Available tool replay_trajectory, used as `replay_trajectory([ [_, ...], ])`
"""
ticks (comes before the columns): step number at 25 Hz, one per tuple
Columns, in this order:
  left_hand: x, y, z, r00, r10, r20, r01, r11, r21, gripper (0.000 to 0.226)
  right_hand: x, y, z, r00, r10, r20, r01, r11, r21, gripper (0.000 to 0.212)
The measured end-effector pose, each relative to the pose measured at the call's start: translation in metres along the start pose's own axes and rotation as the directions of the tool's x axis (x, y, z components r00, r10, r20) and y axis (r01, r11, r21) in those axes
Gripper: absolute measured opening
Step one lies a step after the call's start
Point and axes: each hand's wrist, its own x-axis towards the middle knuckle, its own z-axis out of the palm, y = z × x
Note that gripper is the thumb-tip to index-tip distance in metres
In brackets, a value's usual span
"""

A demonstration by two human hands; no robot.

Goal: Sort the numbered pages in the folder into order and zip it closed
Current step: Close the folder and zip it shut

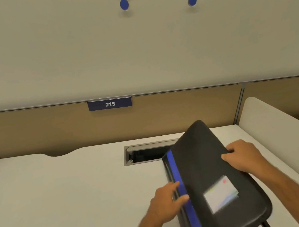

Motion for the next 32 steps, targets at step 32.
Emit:
replay_trajectory([
  [32, -0.049, -0.053, 0.025, 0.991, -0.111, 0.071, 0.083, 0.945, 0.318, 0.128, -0.057, 0.085, 0.178, 0.999, 0.008, 0.037, -0.003, 0.993, -0.117, 0.078],
])
